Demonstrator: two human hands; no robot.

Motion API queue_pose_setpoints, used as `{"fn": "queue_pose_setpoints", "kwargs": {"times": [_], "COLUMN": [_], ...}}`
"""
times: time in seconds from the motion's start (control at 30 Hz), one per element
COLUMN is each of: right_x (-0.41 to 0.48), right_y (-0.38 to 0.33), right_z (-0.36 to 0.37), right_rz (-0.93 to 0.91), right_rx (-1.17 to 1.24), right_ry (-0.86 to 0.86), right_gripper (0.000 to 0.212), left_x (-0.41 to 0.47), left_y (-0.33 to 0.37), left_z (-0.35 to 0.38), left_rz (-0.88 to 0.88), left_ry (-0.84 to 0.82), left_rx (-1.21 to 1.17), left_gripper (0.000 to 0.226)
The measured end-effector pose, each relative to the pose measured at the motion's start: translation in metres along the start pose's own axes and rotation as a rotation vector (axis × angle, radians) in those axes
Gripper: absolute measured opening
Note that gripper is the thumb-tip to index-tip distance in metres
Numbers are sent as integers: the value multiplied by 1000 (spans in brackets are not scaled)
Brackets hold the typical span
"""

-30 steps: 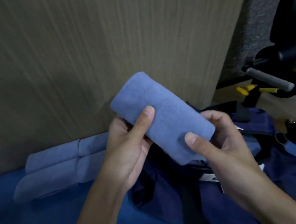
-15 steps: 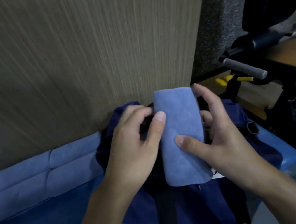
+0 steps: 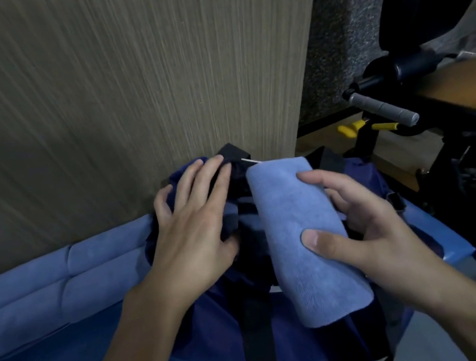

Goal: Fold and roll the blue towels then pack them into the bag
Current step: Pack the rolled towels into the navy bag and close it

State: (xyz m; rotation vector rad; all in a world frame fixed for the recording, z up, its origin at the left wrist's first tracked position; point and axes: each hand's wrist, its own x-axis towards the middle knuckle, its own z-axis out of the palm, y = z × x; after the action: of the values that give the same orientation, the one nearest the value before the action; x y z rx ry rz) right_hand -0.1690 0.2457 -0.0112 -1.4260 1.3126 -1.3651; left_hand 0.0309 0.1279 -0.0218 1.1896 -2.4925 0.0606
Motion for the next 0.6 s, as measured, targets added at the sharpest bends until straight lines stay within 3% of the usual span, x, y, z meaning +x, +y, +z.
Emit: {"fn": "queue_pose_setpoints", "kwargs": {"times": [0.17, 0.37, 0.6], "right_x": [22, 66, 82], "right_y": [17, 42, 56], "right_z": [8, 20, 44], "right_rz": [162, 307, 339], "right_rx": [0, 5, 8], "right_ry": [-6, 182, 85], "right_gripper": [51, 48, 54], "left_x": [13, 15, 19], "left_y": [3, 3, 2], "left_z": [-4, -9, -13], "left_rz": [-20, -9, -16], "left_ry": [64, 67, 79], "left_rx": [-155, -257, -296], "left_gripper": [98, 88, 89]}}
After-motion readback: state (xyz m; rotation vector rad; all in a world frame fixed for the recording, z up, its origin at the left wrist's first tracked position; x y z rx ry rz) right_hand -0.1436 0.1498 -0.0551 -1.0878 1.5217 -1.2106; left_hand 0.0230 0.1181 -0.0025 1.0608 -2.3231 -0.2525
